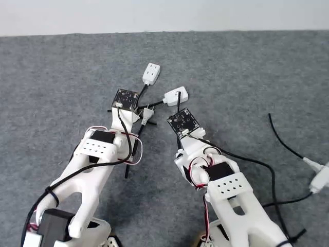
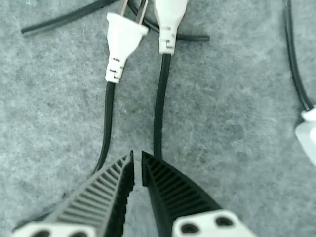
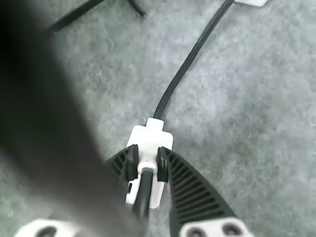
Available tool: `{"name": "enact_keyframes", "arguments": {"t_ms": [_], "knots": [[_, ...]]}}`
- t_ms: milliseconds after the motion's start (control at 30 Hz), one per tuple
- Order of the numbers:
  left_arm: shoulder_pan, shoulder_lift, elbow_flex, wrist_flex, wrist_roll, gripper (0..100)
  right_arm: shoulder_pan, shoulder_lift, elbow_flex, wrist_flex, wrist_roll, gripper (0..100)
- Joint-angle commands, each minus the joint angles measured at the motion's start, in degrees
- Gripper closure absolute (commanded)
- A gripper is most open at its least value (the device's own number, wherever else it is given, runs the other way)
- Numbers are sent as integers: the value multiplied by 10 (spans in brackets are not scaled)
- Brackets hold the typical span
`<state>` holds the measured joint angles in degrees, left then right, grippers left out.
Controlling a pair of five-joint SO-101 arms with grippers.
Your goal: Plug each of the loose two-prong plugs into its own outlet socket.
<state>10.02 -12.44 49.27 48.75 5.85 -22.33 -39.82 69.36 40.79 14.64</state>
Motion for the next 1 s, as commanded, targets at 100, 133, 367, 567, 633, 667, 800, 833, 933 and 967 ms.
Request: {"name": "enact_keyframes", "arguments": {"t_ms": [100,133,367,567,633,667,800,833,933,967], "knots": [[4,-22,-2,-15,4,978,-5,15,11,38,12,991],[4,-22,-2,-15,4,978,-5,14,8,37,11,990],[1,-18,-4,-20,4,978,-34,9,-21,49,-79,857],[-1,-18,0,-39,4,978,-97,15,-84,132,-205,667],[-1,-18,0,-40,4,978,-107,16,-73,115,-205,667],[-1,-18,0,-40,4,978,-107,19,-67,101,-205,667],[-1,-18,0,-40,4,978,-93,52,-50,34,-204,680],[-1,-18,0,-40,4,978,-85,68,-54,21,-203,696],[-1,-18,0,-40,4,978,-62,127,-89,12,-203,757],[-1,-18,0,-40,4,978,-58,151,-105,20,-203,778]]}}
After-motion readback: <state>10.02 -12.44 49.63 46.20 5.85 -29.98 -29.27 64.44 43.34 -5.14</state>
